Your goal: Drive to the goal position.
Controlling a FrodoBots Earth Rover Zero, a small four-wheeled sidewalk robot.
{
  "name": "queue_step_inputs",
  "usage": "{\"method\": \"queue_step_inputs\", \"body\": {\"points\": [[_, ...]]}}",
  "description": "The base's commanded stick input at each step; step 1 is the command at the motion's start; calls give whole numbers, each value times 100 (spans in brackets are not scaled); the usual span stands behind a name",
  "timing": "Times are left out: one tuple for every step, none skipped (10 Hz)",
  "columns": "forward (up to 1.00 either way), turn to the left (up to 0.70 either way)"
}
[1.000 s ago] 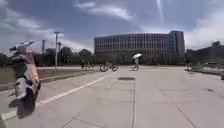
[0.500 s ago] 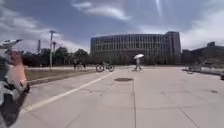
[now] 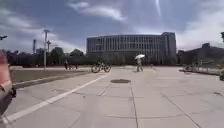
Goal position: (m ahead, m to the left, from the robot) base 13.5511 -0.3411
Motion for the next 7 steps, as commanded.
{"method": "queue_step_inputs", "body": {"points": [[56,-14],[56,-14],[56,-14],[56,-14],[56,-14],[56,-14],[56,-14]]}}
